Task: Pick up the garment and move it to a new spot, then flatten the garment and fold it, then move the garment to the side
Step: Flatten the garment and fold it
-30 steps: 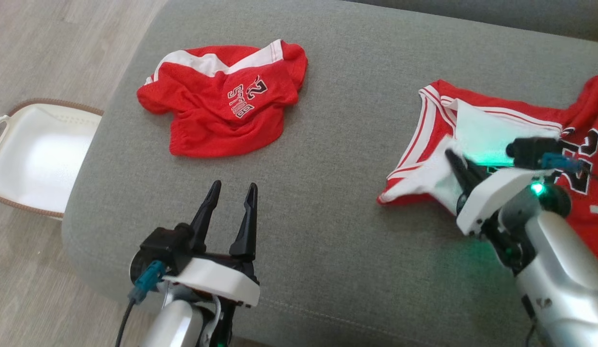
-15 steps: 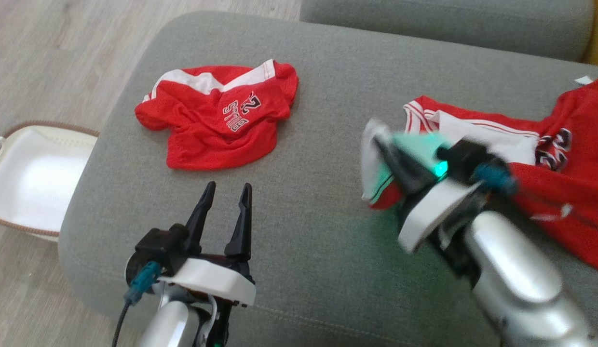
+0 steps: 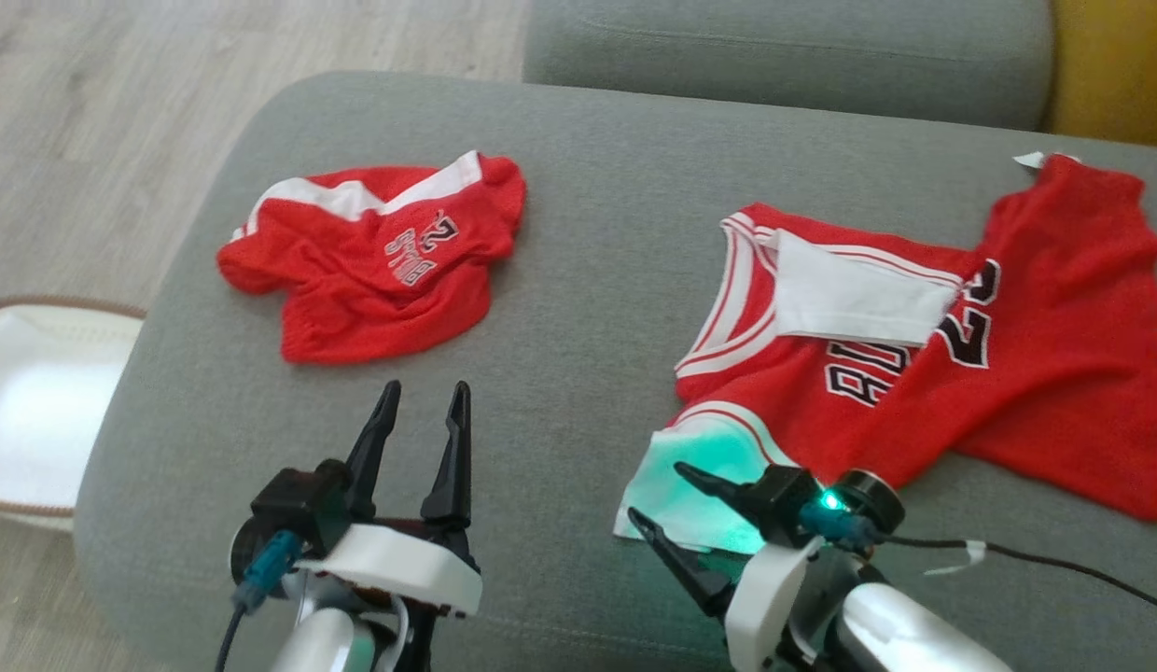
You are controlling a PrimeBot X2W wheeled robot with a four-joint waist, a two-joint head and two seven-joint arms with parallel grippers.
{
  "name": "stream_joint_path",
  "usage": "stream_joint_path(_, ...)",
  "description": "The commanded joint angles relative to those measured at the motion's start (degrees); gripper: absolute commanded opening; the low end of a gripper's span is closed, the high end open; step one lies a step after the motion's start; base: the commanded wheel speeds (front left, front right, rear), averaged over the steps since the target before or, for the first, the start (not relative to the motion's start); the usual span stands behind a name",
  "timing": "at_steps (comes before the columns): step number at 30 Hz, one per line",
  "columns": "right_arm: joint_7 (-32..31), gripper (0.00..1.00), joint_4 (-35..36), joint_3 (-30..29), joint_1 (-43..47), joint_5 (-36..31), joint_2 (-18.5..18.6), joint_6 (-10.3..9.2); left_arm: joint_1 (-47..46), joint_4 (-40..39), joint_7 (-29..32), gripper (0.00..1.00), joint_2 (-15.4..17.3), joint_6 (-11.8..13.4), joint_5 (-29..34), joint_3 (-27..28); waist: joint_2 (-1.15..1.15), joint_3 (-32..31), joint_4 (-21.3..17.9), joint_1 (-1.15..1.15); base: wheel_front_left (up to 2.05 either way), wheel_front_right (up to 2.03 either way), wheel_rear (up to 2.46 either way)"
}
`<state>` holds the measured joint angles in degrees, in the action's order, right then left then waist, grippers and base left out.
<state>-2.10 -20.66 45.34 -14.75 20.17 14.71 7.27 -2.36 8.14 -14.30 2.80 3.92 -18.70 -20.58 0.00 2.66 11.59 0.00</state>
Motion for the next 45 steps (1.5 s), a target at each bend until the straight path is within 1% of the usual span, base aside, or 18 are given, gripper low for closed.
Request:
stream_joint_path(1,0.5,1.00,2.0,-0.7,-0.8,0.3,0.0,0.22,-1.7,-1.8,-0.7,1.00,0.1,-0.2,0.5,2.2,0.00,-0.3,-1.0,0.00,0.00,0.00,0.00)
stream_joint_path(3,1.3,1.00,2.4,-3.2,-0.7,0.4,0.1,0.22,-1.6,-1.9,-0.7,1.00,0.1,-0.3,0.5,2.2,0.00,-0.5,-2.1,0.00,0.00,0.00,0.00)
stream_joint_path(5,2.5,1.00,3.0,-6.9,-0.5,0.1,0.1,0.22,-1.6,-1.9,-0.7,1.00,0.1,-0.3,0.5,2.1,0.00,-0.6,-3.2,0.00,0.00,0.00,0.00)
stream_joint_path(11,7.0,1.00,4.5,-22.4,1.7,-4.4,-0.5,0.22,-1.7,-2.0,-0.7,1.00,0.1,-0.7,0.5,0.5,0.00,-0.9,-6.4,0.00,0.00,0.00,0.00)
stream_joint_path(14,9.8,1.00,6.0,-30.0,4.1,-7.2,-2.1,0.22,-1.6,-1.8,-0.7,1.00,0.1,-0.6,0.1,-0.7,0.00,-0.9,-7.7,0.00,0.00,0.00,0.00)
stream_joint_path(16,12.2,1.00,7.3,-33.9,5.9,-10.0,-3.1,0.22,-1.4,-1.4,-0.7,1.00,0.1,-0.8,-0.3,-1.9,0.00,-1.0,-8.4,0.00,0.00,0.00,0.00)
stream_joint_path(18,14.0,1.00,8.4,-38.0,8.0,-11.7,-5.3,0.22,-1.1,-1.1,-0.7,1.00,0.1,-0.8,-0.6,-3.1,0.00,-1.0,-9.0,0.00,0.00,0.00,0.00)
stream_joint_path(22,15.9,1.00,10.5,-43.6,11.6,-15.5,-9.0,0.22,-0.6,-0.7,-0.7,1.00,0.1,0.0,-1.3,-4.3,0.00,-1.0,-10.0,0.00,0.00,0.00,0.00)
stream_joint_path(26,16.6,1.00,11.8,-46.0,12.7,-17.0,-11.0,0.22,-0.5,0.2,-0.7,1.00,0.1,0.1,-1.0,-4.8,0.00,-0.7,-10.8,0.00,0.00,0.00,0.00)
stream_joint_path(31,16.8,1.00,12.5,-46.4,12.3,-17.5,-11.5,0.22,-0.9,1.9,-0.7,1.00,0.1,-0.5,-0.7,-5.3,0.00,-0.5,-11.3,0.00,0.00,0.00,0.00)
stream_joint_path(32,16.9,1.00,12.5,-46.5,12.0,-17.7,-11.6,0.22,-1.2,4.9,-0.7,1.00,0.1,-1.6,0.1,-6.8,0.00,-0.4,-11.6,0.00,0.00,0.00,0.00)
stream_joint_path(33,16.9,1.00,12.5,-46.5,11.9,-17.8,-11.7,0.22,-1.3,6.6,-0.7,1.00,0.1,-1.8,0.0,-7.4,0.00,-0.4,-11.7,0.00,0.00,0.00,0.00)
stream_joint_path(34,16.9,1.00,12.5,-46.5,11.9,-17.8,-11.7,0.22,-1.3,6.6,-0.7,1.00,0.1,-1.8,0.0,-7.4,0.00,-0.4,-11.7,0.00,0.00,0.00,0.00)
stream_joint_path(39,17.0,1.00,12.3,-46.7,11.5,-18.2,-11.8,0.22,-3.1,14.7,-0.7,1.00,0.1,-2.9,-1.4,-10.4,0.00,0.2,-12.8,0.00,0.00,0.00,0.00)
stream_joint_path(41,17.0,1.00,12.3,-46.8,11.4,-18.2,-11.8,0.22,-4.2,17.4,-0.7,1.00,0.1,-3.0,-2.1,-11.5,0.00,0.5,-13.2,0.00,0.00,0.00,0.00)
stream_joint_path(45,17.0,1.00,12.3,-46.5,11.1,-18.1,-11.8,0.22,-6.3,21.6,-0.5,1.00,0.1,-1.9,-3.5,-12.9,0.00,1.3,-14.3,0.00,0.00,0.00,0.00)
